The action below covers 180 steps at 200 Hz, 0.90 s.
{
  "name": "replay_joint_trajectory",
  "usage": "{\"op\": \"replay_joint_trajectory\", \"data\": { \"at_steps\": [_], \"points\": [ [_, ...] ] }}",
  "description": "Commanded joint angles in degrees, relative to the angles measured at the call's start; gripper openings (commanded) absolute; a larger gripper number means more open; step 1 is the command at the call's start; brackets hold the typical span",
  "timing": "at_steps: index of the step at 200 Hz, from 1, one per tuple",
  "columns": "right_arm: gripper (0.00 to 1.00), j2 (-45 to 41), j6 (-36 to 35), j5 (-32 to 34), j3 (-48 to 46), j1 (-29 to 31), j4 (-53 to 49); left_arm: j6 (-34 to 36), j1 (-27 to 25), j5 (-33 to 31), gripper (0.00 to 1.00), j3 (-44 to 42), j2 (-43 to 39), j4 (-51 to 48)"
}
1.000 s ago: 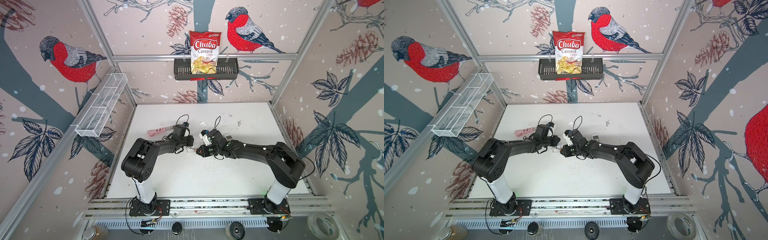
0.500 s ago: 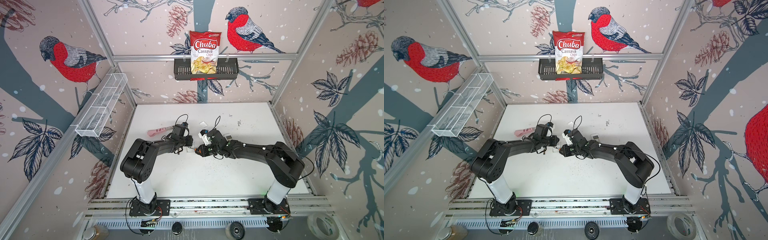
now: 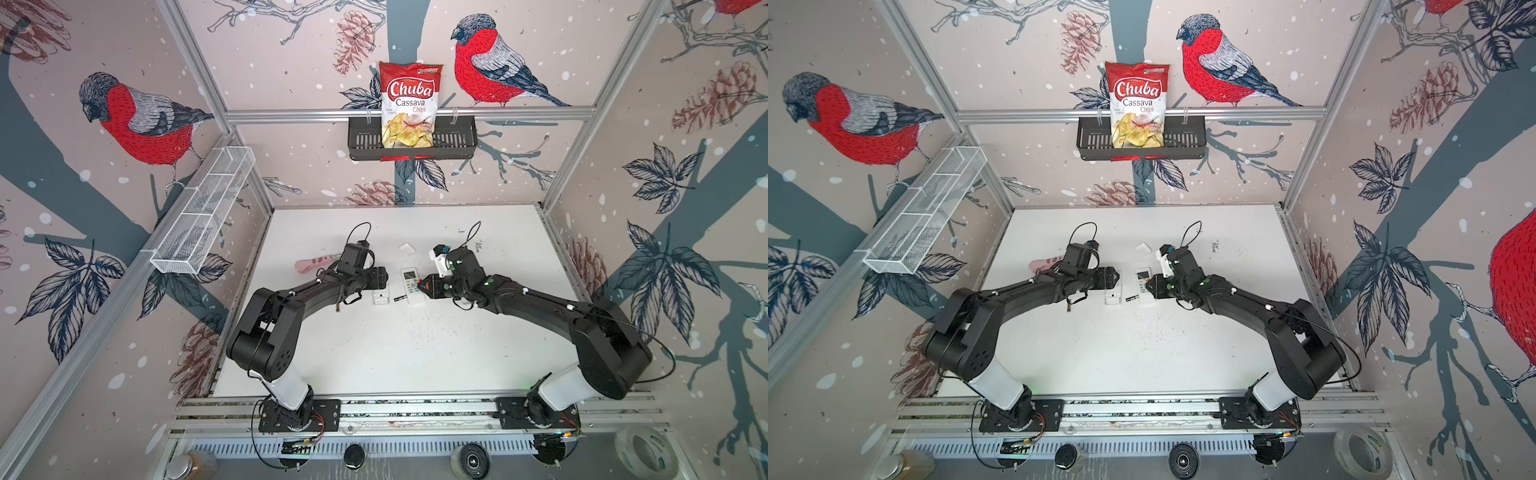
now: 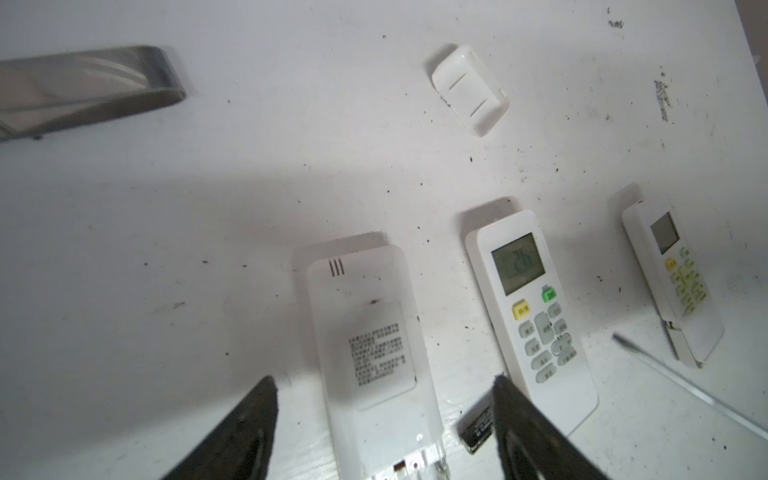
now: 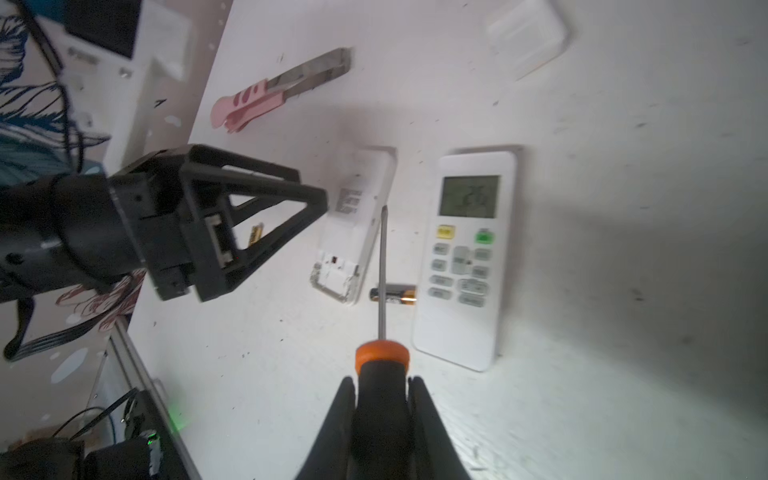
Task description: Unload the batteries from the remote control
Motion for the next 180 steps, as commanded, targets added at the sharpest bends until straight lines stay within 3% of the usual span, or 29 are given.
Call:
{"op": "replay_joint_trajectory", "data": {
  "at_steps": [1, 37, 76, 139, 180],
  "points": [
    [0.00, -1.96, -1.72, 5.55, -1.66, -2.96, -2.78, 0.05, -1.00, -1.97, 0.87, 1.32, -0.69, -2.63],
    [0.02, -1.09, -3.40, 12.00, -3.23, -4.69, -3.71, -0.03, -3.07, -3.74, 0.87, 2.99, -0.67, -5.29],
    [0.16, 0.47, -3.75, 16.18, -5.37, -4.46, -2.19, 0.00, -3.51, -5.12, 0.87, 2.43, -3.05, -7.57],
    [0.44, 2.97, -3.93, 17.86, -7.69, -2.63, -0.58, -1.26, -4.40, -7.11, 0.88, 2.03, -4.15, -9.75],
    [0.48, 4.05, -3.76, 17.75, -8.36, -2.01, 0.20, -2.21, -6.06, -7.28, 0.88, 2.29, -4.08, -9.78]
  ]
}}
